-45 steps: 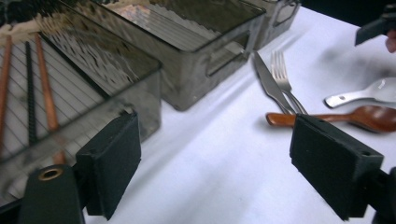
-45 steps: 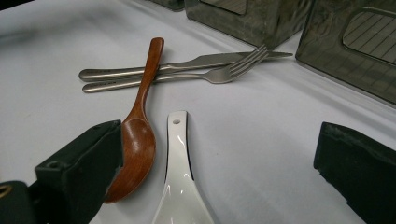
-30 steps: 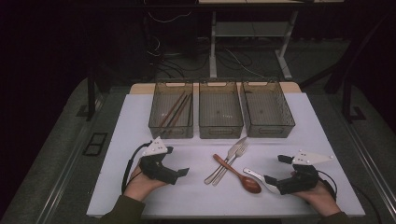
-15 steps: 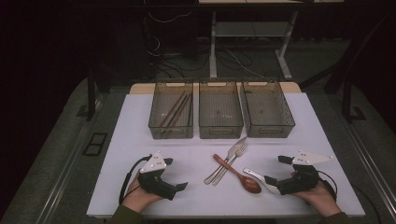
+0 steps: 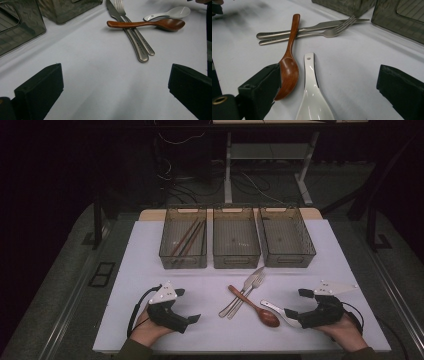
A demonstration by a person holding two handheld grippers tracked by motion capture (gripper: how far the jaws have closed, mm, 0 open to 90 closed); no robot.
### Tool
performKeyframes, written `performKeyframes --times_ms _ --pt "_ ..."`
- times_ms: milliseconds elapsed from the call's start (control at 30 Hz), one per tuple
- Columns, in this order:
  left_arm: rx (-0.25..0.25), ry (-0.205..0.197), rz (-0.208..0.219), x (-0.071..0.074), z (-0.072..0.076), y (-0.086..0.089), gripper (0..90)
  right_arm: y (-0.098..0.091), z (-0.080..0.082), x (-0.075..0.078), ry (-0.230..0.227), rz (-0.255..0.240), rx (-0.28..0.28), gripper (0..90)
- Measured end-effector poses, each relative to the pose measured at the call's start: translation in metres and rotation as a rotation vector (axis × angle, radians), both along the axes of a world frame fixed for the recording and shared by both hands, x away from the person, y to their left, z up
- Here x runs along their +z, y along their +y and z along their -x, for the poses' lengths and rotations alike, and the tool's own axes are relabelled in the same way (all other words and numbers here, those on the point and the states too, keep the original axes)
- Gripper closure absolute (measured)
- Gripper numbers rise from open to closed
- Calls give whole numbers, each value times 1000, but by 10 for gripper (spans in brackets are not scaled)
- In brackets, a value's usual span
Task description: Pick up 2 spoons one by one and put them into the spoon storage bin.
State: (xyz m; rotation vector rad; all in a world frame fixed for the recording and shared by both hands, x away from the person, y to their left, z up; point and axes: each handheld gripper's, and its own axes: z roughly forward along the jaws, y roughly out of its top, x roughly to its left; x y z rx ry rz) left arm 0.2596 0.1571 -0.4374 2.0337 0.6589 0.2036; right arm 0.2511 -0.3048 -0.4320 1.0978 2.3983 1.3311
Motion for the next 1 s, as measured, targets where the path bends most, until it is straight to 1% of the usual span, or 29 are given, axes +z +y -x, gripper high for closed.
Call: performKeyframes --times_ms 33,67,100,133,200,233,300,333,400,500,533,633,667,733,767,833,1000 --pt "0 0 0 0 0 0 0 -1 0 0 5 3 -2 90" --pt "2 0 2 0 0 0 0 -2 1 1 9 5 -3 146" --pt "3 -1 3 0 0 1 0 -3 3 2 9 0 5 182" --pt "2 1 2 0 0 1 0 -4 5 3 15 1 20 241" --pt "0 4 0 0 0 1 0 -4 8 4 18 6 29 303" --pt "1 5 2 0 0 1 0 -4 9 4 30 3 33 338" --pt "2 6 3 -1 0 0 0 -3 10 4 37 12 37 408" --pt "0 5 0 -1 0 0 0 -2 10 4 45 11 48 449" --pt "-1 6 1 -1 0 0 0 -2 10 4 46 18 66 508" --pt "1 6 1 -1 1 0 0 0 12 3 63 19 86 606" --pt "1 6 2 -1 1 0 0 1 13 3 77 22 99 635" --pt "1 8 1 -1 0 1 0 6 17 2 95 36 118 705" --pt "0 8 1 -1 0 1 0 7 18 2 88 47 119 712" --pt "0 9 2 -1 0 1 0 7 18 3 77 61 112 686" --pt "0 9 2 -1 0 1 0 6 17 3 78 59 101 687" --pt "-2 10 1 -1 0 1 0 4 17 3 78 63 96 692" --pt "-1 8 3 -1 0 1 0 1 16 2 78 72 73 630"
